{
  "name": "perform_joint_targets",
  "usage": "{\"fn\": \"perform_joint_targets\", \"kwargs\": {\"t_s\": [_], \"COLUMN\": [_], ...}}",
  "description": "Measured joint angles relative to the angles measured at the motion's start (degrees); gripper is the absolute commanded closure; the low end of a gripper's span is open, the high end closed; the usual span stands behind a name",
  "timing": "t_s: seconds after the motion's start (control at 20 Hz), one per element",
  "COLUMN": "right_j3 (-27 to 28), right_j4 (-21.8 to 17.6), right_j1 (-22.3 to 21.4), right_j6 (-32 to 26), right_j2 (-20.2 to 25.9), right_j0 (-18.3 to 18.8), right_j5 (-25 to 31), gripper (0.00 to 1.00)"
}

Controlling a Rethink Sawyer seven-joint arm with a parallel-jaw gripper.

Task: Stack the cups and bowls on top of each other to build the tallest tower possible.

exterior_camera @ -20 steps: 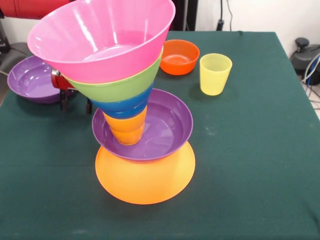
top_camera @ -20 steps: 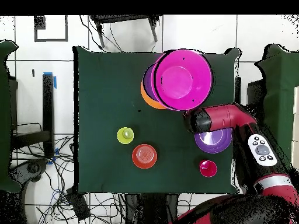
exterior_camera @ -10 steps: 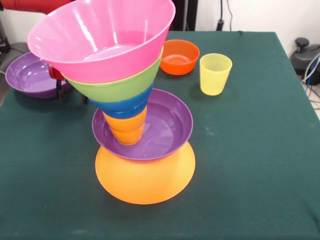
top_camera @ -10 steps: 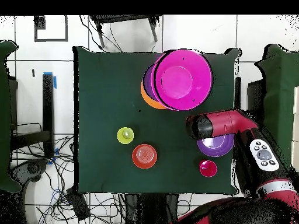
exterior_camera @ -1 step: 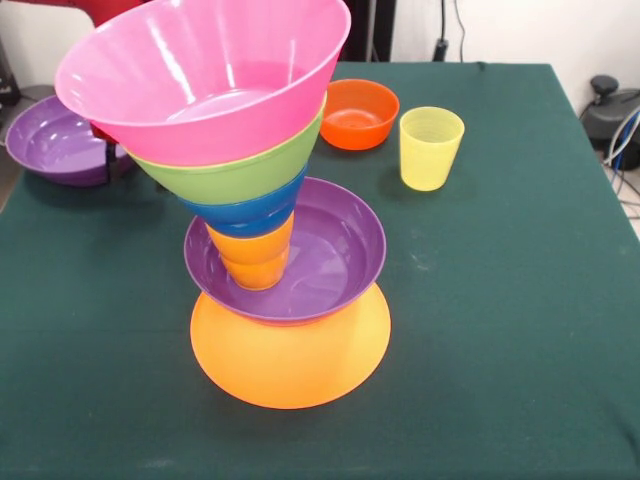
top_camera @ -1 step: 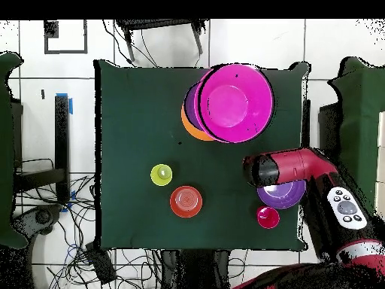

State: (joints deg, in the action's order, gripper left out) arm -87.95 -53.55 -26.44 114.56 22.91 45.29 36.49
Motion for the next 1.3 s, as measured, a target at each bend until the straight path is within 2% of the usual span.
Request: {"fn": "perform_joint_targets", "kwargs": {"t_s": [0.55,1.3], "right_j3": [-1.7,-2.9], "right_j4": [0.0,-2.1], "right_j1": [0.0,-2.8], "right_j6": [0.0,0.0], "right_j2": [0.4,1.4], "right_j0": [4.2,3.8], "right_j5": [-4.2,-9.6], "gripper": [0.00,0.00]}}
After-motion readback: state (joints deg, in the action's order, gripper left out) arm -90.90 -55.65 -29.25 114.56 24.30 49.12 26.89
